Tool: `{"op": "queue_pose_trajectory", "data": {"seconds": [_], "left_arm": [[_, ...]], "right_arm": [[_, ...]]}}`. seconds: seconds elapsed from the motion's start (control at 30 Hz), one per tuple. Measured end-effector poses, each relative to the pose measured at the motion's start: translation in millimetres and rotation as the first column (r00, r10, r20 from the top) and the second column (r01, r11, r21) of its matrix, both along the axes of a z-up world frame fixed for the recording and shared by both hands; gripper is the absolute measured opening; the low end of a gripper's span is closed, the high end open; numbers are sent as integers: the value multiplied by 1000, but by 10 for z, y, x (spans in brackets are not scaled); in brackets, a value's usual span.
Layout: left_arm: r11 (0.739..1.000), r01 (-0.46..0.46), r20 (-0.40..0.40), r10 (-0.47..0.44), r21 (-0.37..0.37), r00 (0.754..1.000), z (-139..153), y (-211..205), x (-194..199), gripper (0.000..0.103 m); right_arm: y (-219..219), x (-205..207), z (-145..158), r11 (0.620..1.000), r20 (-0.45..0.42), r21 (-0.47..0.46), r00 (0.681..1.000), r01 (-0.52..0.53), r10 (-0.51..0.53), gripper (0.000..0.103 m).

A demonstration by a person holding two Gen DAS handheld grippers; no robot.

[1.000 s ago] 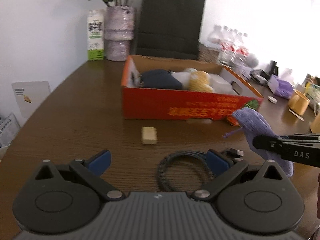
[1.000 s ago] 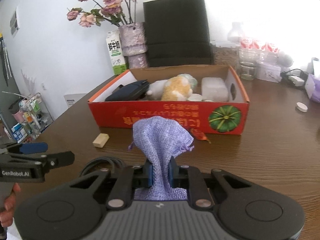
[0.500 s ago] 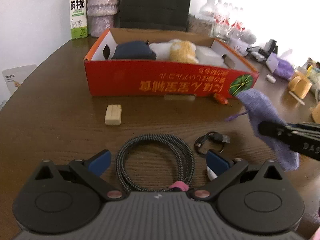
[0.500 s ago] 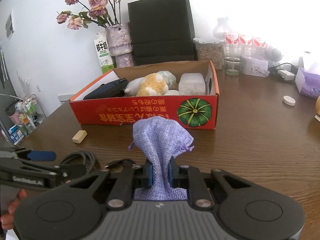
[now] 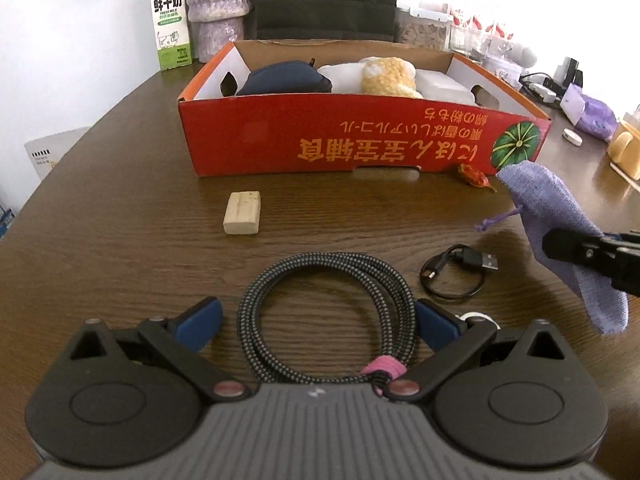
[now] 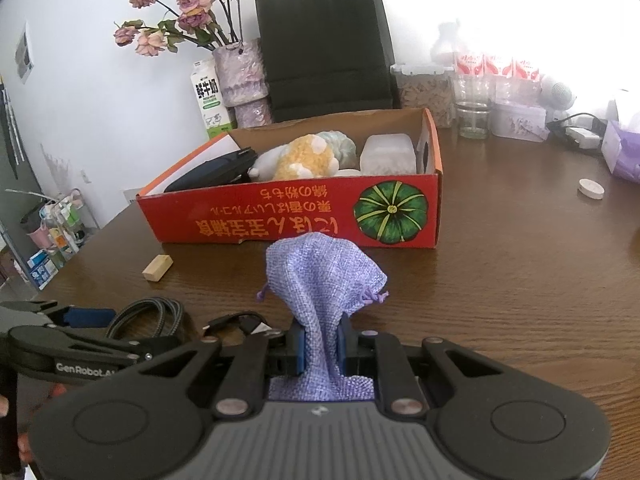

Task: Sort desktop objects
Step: 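Grasp the purple drawstring pouch with the right tool while the left tool grasps the braided cable, then carry the pouch and braided cable into the box and open both tools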

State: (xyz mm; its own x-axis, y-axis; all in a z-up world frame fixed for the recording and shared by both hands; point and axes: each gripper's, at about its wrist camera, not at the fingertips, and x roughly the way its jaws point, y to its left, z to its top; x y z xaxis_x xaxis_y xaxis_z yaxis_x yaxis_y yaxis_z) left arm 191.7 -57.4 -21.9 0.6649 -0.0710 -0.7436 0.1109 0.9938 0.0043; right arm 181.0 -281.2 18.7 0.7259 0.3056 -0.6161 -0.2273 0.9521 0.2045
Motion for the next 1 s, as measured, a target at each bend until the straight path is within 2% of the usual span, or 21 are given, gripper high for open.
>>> {"op": "queue_pose_trajectory", "data": {"seconds": [0.17, 0.2, 0.23, 0.5, 0.73, 1.0], "left_arm": [[1000, -2, 13, 2, 1, 1000, -19, -4, -20, 102], [1000, -1, 17, 1, -2, 1000, -15, -2, -29, 100], [1000, 1, 24, -1, -3, 1000, -5, -2, -39, 92], [999, 7, 36, -6, -39, 999, 62, 39, -102, 89], [999, 16, 132, -10, -47, 991, 336, 65, -194, 89], [997, 39, 262, -20, -68, 965, 806, 96, -120, 89]], "right_arm": [[0, -5, -13, 1000, -4, 5, 1000, 4, -4, 14], [1, -8, -14, 1000, -5, 6, 1000, 4, -4, 14], [1, -15, -14, 1000, -4, 7, 1000, 4, -4, 14], [42, -106, 40, 1000, 10, 7, 1000, -1, 1, 14], [93, -184, 187, 1000, 47, 4, 999, -2, 2, 14], [158, -117, 476, 1000, 125, 9, 992, 2, -3, 14]]}}
